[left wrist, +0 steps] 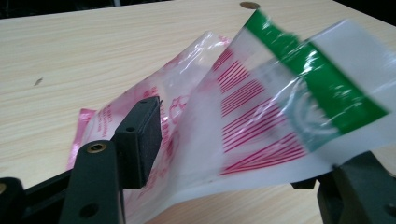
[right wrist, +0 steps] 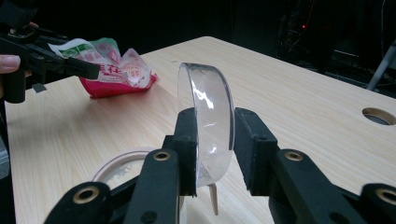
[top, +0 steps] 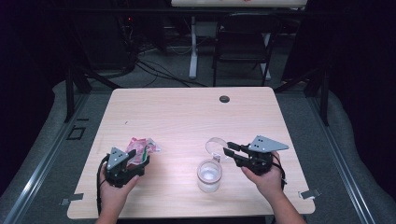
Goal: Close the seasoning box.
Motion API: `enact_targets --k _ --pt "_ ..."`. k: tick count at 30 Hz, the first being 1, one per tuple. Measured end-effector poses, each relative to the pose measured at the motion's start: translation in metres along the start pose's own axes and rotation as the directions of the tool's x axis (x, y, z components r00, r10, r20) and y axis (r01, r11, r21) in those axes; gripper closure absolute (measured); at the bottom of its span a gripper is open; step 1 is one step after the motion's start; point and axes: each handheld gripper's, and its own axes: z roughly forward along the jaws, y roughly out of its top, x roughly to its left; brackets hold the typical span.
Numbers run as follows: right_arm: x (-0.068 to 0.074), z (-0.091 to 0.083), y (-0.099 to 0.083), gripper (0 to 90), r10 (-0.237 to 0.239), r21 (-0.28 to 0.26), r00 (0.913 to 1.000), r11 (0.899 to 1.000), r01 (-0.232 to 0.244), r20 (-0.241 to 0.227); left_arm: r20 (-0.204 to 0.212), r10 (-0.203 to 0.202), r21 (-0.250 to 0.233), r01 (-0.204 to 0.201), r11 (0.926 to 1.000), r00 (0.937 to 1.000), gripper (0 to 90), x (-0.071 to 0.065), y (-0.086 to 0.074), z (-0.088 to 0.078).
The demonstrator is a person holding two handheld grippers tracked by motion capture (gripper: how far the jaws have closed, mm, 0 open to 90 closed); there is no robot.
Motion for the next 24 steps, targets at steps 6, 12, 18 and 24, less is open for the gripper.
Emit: enact_targets --k 6,12,18,24 --pt "0.001 0.000 0.000 70.8 -0.006 0.002 1.0000 1.000 0.006 0.002 0.016 0.026 0.021 -0.027 0.9994 0.9995 36.9 -0.008 0.000 0.004" --pt "0.001 0.000 0.000 70.7 -0.007 0.001 1.0000 1.000 0.007 0.002 0.013 0.043 0.011 -0.043 0.9990 0.9990 33.9 -0.016 0.003 0.001" --pt "0.003 -0.001 0.000 70.2 -0.013 0.005 0.9999 1.000 0.013 0.000 0.052 0.067 -0.006 -0.067 0.9977 0.9964 32.7 -0.030 0.009 -0.006" --pt "0.013 0.000 0.002 67.7 -0.056 0.013 0.9984 0.998 0.056 -0.006 0.080 0.091 -0.019 -0.089 0.9958 0.9927 32.5 -0.040 0.012 -0.006"
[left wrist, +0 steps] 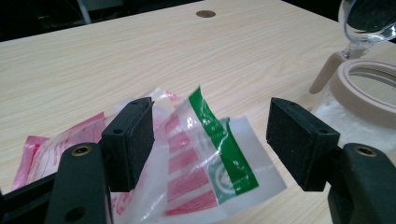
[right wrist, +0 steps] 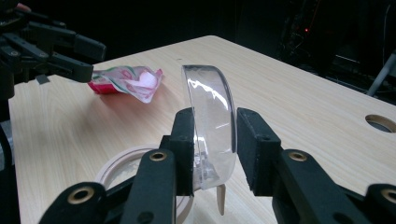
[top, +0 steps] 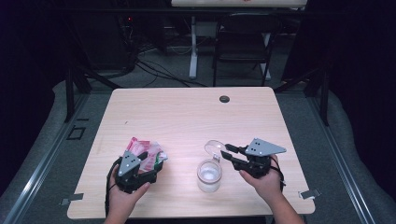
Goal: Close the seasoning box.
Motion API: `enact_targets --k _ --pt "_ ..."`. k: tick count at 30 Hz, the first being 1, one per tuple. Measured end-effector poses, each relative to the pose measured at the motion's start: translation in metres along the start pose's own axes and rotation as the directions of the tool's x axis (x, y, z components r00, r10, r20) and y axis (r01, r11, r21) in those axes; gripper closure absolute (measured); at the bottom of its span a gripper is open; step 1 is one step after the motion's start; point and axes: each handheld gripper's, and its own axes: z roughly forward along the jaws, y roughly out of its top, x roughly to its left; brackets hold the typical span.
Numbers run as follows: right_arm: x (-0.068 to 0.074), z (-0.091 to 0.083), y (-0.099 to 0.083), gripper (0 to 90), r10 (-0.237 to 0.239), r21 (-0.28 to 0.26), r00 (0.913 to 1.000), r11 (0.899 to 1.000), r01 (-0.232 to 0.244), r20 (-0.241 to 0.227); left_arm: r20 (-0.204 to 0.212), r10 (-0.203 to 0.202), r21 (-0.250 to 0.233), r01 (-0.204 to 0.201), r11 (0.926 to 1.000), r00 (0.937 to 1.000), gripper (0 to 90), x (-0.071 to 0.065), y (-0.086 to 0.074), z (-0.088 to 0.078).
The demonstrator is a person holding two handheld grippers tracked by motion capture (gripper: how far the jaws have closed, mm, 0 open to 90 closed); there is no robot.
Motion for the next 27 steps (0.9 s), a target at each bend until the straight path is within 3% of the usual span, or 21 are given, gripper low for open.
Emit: enact_targets --k 12,27 --pt "0.019 0.001 -0.002 63.2 -0.070 0.016 0.9975 0.997 0.070 0.005 0.036 0.053 0.025 -0.054 0.9982 0.9980 32.6 -0.012 0.003 0.012" --pt "0.030 0.004 -0.004 60.1 -0.130 0.037 0.9913 0.991 0.129 0.020 0.013 0.034 -0.002 -0.034 0.9994 0.9993 33.0 -0.006 0.010 0.003"
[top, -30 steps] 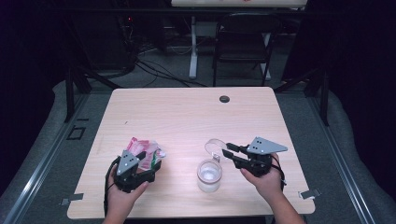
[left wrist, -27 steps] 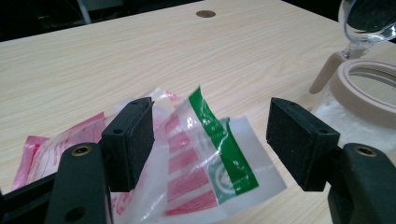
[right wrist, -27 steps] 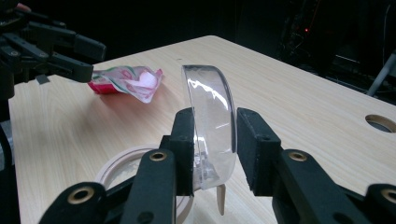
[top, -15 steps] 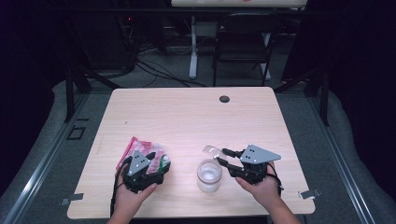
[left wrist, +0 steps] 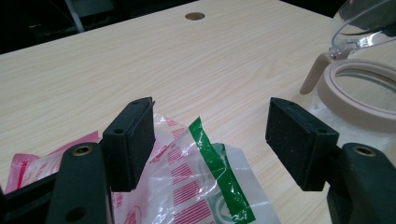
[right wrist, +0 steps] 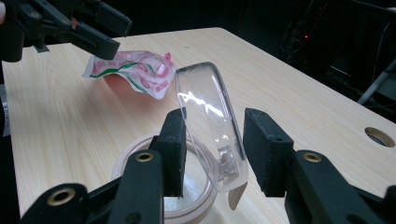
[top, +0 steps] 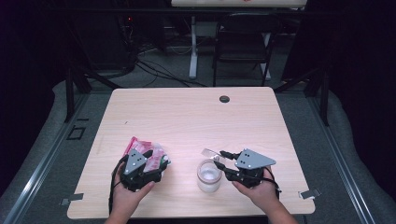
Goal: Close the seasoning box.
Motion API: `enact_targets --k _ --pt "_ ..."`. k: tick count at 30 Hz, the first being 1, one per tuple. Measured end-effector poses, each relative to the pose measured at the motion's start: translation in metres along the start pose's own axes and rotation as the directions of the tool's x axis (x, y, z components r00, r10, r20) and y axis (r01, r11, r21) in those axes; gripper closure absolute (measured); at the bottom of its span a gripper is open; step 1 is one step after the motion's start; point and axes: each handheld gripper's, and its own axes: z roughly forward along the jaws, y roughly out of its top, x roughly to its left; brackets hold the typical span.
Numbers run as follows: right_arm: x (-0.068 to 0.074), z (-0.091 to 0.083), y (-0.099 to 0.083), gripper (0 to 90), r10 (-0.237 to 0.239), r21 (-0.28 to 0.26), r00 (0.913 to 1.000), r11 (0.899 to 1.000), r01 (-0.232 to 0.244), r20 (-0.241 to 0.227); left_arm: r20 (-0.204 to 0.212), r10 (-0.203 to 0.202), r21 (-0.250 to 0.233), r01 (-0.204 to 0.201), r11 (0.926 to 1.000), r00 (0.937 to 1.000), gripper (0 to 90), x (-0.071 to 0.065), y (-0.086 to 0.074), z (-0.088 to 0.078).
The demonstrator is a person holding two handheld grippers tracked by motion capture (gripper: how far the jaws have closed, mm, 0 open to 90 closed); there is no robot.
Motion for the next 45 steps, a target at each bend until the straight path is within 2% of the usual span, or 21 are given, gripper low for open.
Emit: enact_targets --k 6,18,33,42,45 --pt "0.004 0.002 -0.001 58.6 -0.023 0.002 0.9997 1.000 0.023 0.005 -0.005 -0.012 -0.004 0.012 0.9999 0.9999 33.2 0.004 -0.001 -0.002" --pt "0.015 0.005 -0.002 55.8 -0.104 0.028 0.9943 0.994 0.103 0.023 -0.022 -0.013 -0.003 0.013 0.9999 0.9997 33.7 0.007 -0.002 -0.002" --pt "0.020 0.009 -0.005 50.5 -0.122 0.036 0.9924 0.992 0.121 0.015 -0.030 -0.014 0.000 0.014 0.9999 0.9995 33.7 0.007 -0.003 -0.002" --pt "0.027 0.010 -0.005 47.6 -0.160 0.058 0.9870 0.986 0.159 0.015 -0.037 -0.016 0.001 0.016 0.9999 0.9992 33.7 0.009 -0.004 -0.002" --pt "0.030 0.011 -0.004 47.4 -0.190 0.069 0.9816 0.980 0.188 0.021 -0.040 -0.018 -0.001 0.018 0.9998 0.9990 33.7 0.010 -0.004 -0.003"
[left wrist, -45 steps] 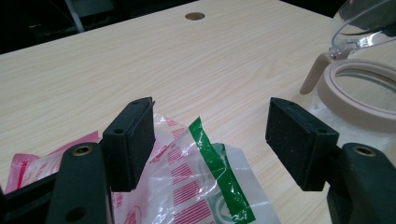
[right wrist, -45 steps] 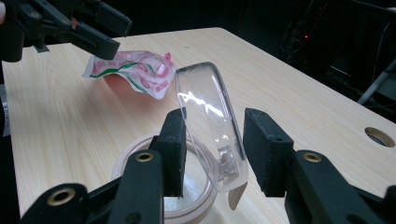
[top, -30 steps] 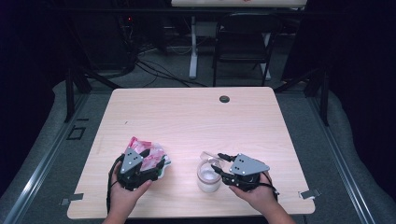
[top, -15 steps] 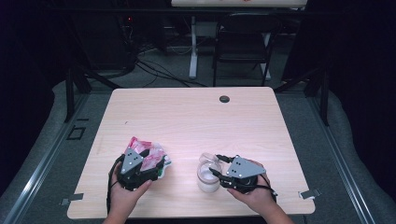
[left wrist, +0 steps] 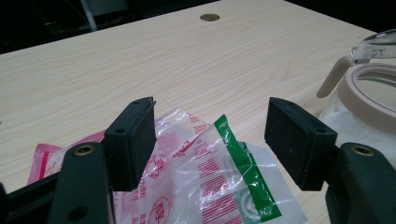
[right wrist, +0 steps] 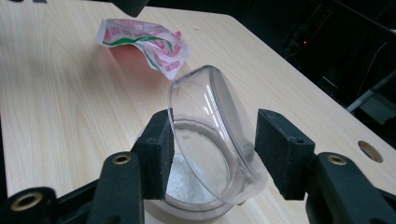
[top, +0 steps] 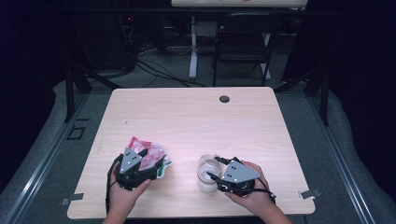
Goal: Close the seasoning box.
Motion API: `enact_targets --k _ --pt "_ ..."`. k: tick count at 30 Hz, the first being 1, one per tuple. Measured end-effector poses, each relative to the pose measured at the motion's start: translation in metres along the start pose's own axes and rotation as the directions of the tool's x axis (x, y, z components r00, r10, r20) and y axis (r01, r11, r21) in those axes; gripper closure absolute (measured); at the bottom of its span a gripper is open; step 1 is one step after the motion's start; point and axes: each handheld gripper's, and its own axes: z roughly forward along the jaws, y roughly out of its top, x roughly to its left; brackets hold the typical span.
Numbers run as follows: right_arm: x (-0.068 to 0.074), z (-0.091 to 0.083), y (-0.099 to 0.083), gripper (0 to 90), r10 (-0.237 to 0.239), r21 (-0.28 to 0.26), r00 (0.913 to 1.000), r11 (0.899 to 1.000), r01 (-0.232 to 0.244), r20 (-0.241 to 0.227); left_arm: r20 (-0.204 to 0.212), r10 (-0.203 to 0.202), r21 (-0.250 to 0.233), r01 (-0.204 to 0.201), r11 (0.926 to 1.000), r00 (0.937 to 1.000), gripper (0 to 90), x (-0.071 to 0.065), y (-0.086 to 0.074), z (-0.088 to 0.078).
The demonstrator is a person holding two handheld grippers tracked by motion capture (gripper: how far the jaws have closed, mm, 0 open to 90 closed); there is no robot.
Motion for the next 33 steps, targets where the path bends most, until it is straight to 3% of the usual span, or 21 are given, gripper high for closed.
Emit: enact_targets --k 12,23,33 --pt "0.008 0.003 0.001 45.2 -0.012 -0.004 0.9994 1.000 0.012 -0.032 -0.001 -0.009 -0.003 0.009 1.0000 1.0000 33.6 0.000 0.000 0.000" --pt "0.001 0.003 -0.002 40.7 0.077 -0.032 0.9935 0.996 -0.080 -0.084 -0.006 -0.019 -0.004 0.019 0.9998 0.9998 33.5 0.002 -0.001 0.000" --pt "-0.007 0.004 -0.006 41.2 0.133 -0.029 0.9884 0.990 -0.135 -0.074 -0.008 -0.033 -0.004 0.033 0.9994 0.9994 33.5 0.006 -0.002 0.000"
